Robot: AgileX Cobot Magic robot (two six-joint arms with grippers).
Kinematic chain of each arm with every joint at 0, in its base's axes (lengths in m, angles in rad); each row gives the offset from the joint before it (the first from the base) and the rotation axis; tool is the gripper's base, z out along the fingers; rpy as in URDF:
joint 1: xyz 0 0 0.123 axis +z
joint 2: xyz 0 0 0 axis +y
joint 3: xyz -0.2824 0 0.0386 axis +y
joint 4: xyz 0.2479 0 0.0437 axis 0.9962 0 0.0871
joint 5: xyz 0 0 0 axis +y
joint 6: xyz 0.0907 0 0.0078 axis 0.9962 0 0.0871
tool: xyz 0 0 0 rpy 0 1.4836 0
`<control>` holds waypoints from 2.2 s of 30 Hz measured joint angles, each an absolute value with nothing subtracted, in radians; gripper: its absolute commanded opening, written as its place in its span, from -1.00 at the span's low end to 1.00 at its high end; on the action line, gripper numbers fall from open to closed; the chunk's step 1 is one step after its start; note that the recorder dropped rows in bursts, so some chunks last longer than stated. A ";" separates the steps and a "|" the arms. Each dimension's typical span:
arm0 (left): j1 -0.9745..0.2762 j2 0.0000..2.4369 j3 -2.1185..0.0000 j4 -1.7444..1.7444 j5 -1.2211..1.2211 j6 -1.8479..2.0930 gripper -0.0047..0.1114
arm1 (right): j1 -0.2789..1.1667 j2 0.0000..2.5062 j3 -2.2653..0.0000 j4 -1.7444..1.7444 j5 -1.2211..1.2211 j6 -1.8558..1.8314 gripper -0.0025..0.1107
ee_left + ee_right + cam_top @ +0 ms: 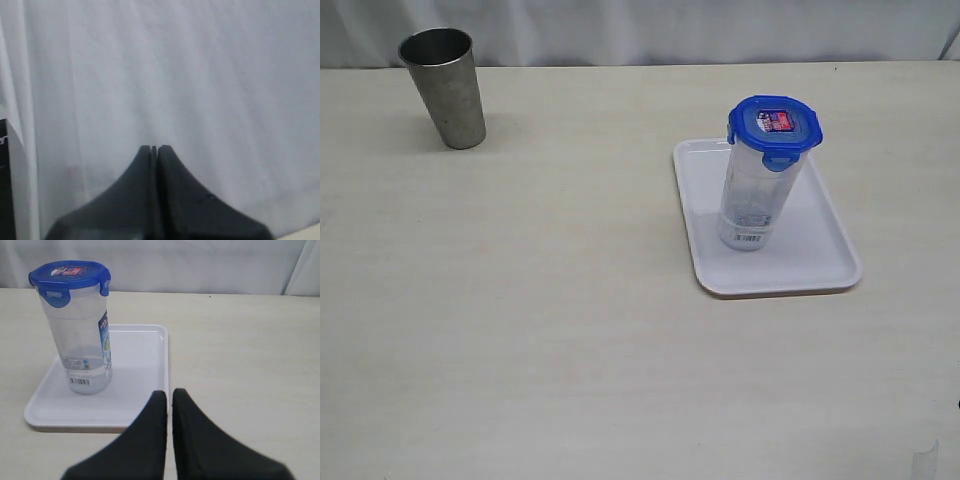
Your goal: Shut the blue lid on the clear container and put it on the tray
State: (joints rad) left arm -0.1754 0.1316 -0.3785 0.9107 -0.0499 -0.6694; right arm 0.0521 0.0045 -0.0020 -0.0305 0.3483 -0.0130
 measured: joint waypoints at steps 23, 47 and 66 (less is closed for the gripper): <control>-0.175 0.004 -0.377 0.905 0.013 -0.680 -0.92 | 0.052 0.005 -0.002 -0.031 0.348 -0.013 -0.88; -0.125 0.002 -0.254 -0.074 0.009 0.215 -0.92 | 0.052 0.005 -0.002 -0.031 0.348 -0.013 -0.88; 0.016 0.002 -0.003 0.007 0.042 0.158 -0.92 | 0.052 0.005 -0.002 -0.031 0.348 -0.013 -0.88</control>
